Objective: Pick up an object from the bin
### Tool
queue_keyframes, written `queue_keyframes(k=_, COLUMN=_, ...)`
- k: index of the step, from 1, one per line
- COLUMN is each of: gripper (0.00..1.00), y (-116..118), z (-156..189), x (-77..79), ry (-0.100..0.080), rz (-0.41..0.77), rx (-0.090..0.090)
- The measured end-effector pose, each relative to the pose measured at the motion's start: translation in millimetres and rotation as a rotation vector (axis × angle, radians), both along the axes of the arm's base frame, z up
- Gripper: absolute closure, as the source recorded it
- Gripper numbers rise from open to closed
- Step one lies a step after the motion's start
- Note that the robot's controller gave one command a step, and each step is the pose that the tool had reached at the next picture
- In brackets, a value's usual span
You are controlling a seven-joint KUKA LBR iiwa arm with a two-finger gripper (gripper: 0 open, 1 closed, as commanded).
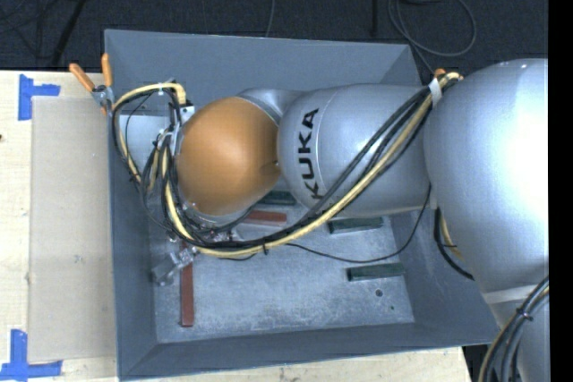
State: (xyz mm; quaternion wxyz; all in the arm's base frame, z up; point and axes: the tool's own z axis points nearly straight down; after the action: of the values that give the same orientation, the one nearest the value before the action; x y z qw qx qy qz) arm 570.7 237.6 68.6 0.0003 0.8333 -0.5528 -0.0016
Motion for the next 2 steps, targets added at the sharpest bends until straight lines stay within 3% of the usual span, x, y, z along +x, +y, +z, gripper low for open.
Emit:
queue_keyframes(k=1, gripper=0.0, y=4.3, z=0.1, x=-19.5, ry=0.002, rz=0.347, rx=0.0)
queue_keyframes(k=2, gripper=1.0, y=3.4, z=0.0, x=-19.0, ry=0.002, rz=0.342, rx=0.001)
